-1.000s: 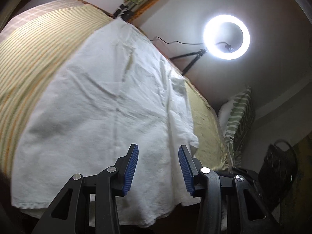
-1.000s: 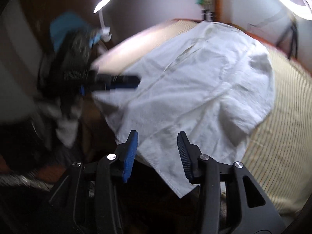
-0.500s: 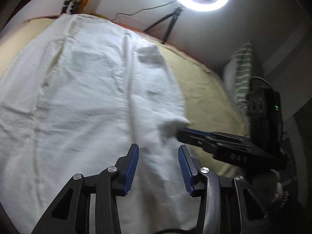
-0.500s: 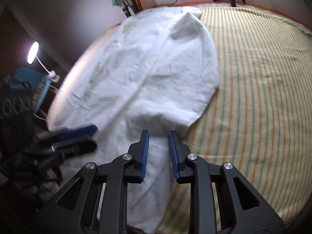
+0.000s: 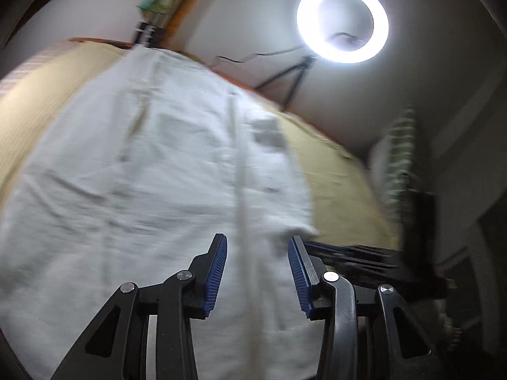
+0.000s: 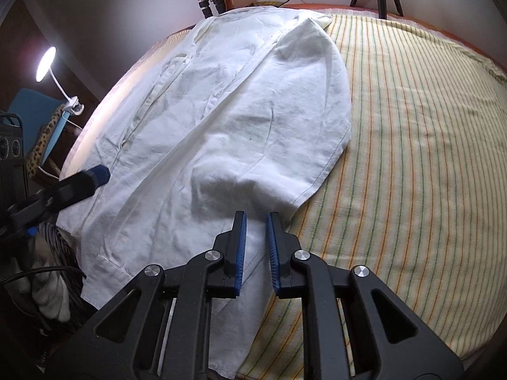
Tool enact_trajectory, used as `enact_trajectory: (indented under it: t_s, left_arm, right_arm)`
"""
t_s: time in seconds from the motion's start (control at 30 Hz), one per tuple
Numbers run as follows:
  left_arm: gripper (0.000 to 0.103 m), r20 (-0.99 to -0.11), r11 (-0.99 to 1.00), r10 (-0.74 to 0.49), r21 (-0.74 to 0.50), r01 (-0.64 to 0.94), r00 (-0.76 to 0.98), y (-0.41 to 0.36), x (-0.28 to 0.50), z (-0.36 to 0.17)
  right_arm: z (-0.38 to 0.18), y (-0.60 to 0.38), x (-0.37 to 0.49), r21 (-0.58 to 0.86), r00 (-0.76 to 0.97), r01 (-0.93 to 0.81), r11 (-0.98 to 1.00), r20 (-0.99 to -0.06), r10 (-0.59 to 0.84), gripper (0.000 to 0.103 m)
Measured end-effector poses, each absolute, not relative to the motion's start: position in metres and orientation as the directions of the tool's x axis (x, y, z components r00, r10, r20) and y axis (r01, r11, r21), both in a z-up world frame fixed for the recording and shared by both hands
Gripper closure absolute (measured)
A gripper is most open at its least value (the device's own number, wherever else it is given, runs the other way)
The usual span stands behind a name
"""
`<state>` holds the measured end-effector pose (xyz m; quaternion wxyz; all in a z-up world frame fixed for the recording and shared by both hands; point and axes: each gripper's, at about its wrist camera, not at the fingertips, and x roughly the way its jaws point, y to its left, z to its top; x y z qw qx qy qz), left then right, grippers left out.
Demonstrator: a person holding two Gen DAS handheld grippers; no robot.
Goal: Fold small clothes
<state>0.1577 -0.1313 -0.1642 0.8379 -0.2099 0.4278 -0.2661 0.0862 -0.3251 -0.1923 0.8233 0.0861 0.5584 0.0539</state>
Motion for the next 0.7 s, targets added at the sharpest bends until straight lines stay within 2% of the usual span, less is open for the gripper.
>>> enact_trajectory:
  t_s: [0.1, 0.17, 0.23, 0.3, 0.4, 0.5, 0.7]
  left_arm:
    - [0.063, -0.575, 0.698, -0.713, -0.634, 0.334, 0.401, -0.158, 0.164, -0.161]
    - [0.064, -0.589, 0.690, -0.724, -0.628, 0.361, 0.360, -0.175, 0.172, -0.164]
    - [0.066, -0.653, 0.745, -0.667, -0.567, 0.352, 0.358, -0.187, 0.182, -0.172]
    - [0.067, -0.736, 0.845, -0.532, -0.424, 0.327, 0.420, -0.190, 0.189, -0.178]
    - [0.069, -0.789, 0.913, -0.406, -0.325, 0.247, 0.462, -0.174, 0.198, -0.191]
    - [0.070, -0.779, 0.923, -0.384, -0.311, 0.225, 0.495, -0.156, 0.190, -0.198]
    - [0.069, -0.777, 0.954, -0.289, -0.183, 0.240, 0.559, -0.141, 0.155, -0.194]
  right_arm:
    - [-0.194, -0.328, 0.087, 0.226, 0.374, 0.009, 0.974, -0.904, 0.206, 0.090]
    - [-0.195, -0.329, 0.087, 0.226, 0.376, 0.007, 0.974, -0.903, 0.207, 0.096]
    - [-0.196, -0.332, 0.087, 0.218, 0.376, 0.007, 0.976, -0.905, 0.200, 0.100]
    - [-0.197, -0.334, 0.087, 0.229, 0.375, 0.009, 0.973, -0.903, 0.209, 0.102]
    - [-0.196, -0.333, 0.087, 0.216, 0.374, 0.002, 0.976, -0.906, 0.200, 0.103]
    - [-0.196, -0.331, 0.086, 0.201, 0.376, -0.014, 0.980, -0.907, 0.191, 0.103]
    - [-0.196, -0.340, 0.087, 0.260, 0.377, 0.014, 0.966, -0.896, 0.235, 0.102]
